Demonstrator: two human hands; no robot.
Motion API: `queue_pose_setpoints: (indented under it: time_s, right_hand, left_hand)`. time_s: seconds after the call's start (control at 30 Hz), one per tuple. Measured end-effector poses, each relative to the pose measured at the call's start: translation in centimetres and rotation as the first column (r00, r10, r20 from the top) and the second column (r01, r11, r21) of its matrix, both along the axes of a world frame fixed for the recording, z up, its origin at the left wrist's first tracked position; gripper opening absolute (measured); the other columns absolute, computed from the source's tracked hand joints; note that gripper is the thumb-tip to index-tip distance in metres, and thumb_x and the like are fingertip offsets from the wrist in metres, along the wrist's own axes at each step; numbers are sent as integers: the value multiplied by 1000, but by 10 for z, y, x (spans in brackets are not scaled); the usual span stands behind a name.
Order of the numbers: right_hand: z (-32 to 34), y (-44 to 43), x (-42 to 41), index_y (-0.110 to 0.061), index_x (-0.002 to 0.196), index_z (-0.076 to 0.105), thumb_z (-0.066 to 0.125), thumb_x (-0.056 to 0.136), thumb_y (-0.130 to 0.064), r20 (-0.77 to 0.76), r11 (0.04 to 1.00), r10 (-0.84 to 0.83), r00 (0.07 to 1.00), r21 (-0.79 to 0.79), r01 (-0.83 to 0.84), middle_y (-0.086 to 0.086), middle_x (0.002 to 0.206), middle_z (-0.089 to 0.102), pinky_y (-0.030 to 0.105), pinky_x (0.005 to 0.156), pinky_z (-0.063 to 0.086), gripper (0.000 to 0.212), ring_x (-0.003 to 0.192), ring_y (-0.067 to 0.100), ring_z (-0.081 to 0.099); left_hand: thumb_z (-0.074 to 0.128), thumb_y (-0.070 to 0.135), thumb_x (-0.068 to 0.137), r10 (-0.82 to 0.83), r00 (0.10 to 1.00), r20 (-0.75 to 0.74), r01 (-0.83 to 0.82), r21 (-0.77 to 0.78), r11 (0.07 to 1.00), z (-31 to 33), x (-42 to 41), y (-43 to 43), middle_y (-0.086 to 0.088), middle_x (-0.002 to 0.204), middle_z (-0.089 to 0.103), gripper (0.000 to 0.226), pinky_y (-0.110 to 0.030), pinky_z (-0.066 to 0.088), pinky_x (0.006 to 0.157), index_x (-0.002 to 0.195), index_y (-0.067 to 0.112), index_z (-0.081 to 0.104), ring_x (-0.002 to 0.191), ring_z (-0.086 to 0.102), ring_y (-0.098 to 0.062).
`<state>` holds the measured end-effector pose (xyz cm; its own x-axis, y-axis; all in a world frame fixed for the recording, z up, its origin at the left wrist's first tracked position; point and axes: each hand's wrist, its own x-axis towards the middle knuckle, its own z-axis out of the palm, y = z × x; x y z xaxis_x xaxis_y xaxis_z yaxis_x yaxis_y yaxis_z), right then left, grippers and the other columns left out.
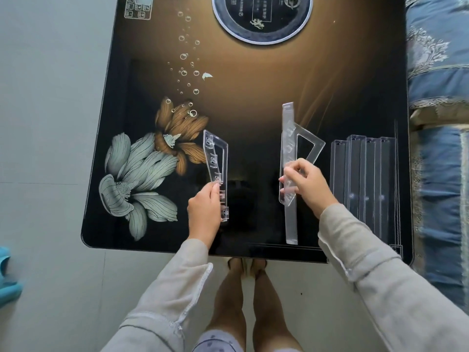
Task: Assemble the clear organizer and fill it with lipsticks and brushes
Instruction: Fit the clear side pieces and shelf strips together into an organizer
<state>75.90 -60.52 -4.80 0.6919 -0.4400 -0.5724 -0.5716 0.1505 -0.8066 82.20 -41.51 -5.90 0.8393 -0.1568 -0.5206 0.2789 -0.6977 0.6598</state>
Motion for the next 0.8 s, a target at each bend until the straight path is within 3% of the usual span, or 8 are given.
queue_pose_setpoints:
  time_s: [0.07,0.13,0.2,0.3,0.33,0.4,0.6,0.8]
  right_hand:
    - [8,13,-10,-30,89,51,55,88,-8,19,992,120,993,-39,-119,-2,92,56,21,64,57,23,77,11,59]
    - [13,29,-21,-38,119,41,59,86,-9,3,960,250,968,-131,-247,-7,100,56,12,72,52,47,75,1,57]
    - [11,39,-30,-28,139,31,61,84,-8,-78,874,373,924,-304,-379,-9,106,55,14,81,45,66,83,4,56]
    - [5,43,-38,-19,134,44,61,82,-8,-298,591,492,818,-576,-565,-1,120,56,34,93,43,56,105,22,54]
    - [4,43,-41,-19,132,46,61,81,-8,-371,491,506,779,-618,-614,0,122,56,35,91,41,54,107,24,53]
    - [0,42,-43,-18,129,51,64,79,-6,-436,392,517,736,-644,-657,2,121,57,36,85,40,53,105,27,54]
    - [-5,41,-39,-13,122,58,68,73,0,-466,301,579,669,-640,-707,10,114,59,38,81,40,51,101,33,55]
    - [-8,46,-35,-18,130,50,63,81,-8,-431,290,640,636,-631,-719,6,122,54,36,88,36,52,110,27,49]
  left_hand:
    - [36,28,96,17,999,31,-18,34,999,0,3,7,-13,88,69,32,-50,56,73,108,18,63,81,66,-35]
    - [36,28,96,43,998,52,-46,53,998,1,8,13,-13,87,69,32,-50,56,74,109,17,63,81,66,-36]
    - [36,28,96,53,997,62,-57,59,997,1,12,16,-13,89,69,33,-49,57,75,112,17,63,83,66,-35]
    - [36,27,96,48,998,49,-51,52,997,1,15,19,-14,90,69,32,-49,56,76,113,18,62,85,66,-34]
    - [36,27,96,48,998,46,-50,49,998,2,14,20,-13,88,69,32,-49,56,75,113,18,62,83,67,-34]
    - [36,28,97,37,998,54,-40,50,998,1,13,20,-11,85,68,32,-49,56,75,113,18,62,81,67,-33]
    - [37,28,96,40,996,81,-43,42,998,0,10,20,-14,95,71,33,-48,57,77,113,15,62,84,67,-36]
    - [37,27,96,30,995,100,-36,62,997,-1,11,28,-8,82,66,32,-48,58,72,113,14,62,79,67,-33]
